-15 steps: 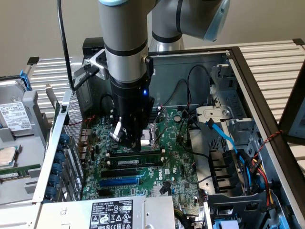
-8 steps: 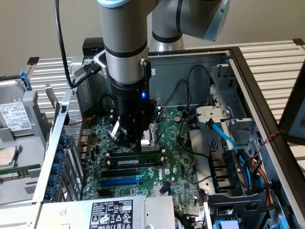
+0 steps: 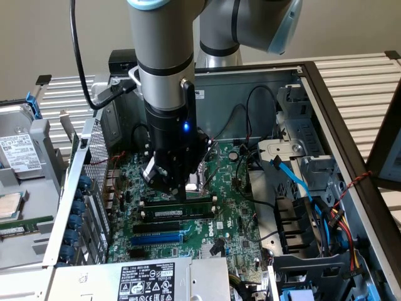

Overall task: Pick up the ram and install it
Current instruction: 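Press down the ram until it locks into place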

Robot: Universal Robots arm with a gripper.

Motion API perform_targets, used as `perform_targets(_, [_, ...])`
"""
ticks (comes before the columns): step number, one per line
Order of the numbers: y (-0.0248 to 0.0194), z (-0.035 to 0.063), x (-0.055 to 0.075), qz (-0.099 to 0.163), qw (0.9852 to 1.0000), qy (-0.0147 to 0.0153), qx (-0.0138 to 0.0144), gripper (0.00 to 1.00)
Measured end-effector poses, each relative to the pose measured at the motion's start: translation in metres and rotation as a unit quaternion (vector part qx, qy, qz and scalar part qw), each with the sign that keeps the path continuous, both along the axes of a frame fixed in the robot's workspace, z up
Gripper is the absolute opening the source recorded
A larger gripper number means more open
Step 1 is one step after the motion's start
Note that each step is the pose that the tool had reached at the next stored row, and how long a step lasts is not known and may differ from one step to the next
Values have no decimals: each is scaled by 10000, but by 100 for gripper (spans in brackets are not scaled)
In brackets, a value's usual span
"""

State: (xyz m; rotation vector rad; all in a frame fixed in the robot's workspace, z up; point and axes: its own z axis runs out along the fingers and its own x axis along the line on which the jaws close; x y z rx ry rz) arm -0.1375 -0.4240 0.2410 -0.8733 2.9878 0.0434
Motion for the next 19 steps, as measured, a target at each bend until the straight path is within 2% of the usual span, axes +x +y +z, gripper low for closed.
perform_targets(5, [0,0,0,-406,9992,0,0,10])
perform_targets(10, [0,0,0,-801,9968,0,0,10])
perform_targets(15, [0,0,0,-1204,9927,0,0,10])
perform_targets(19, [0,0,0,-1525,9883,0,0,10])
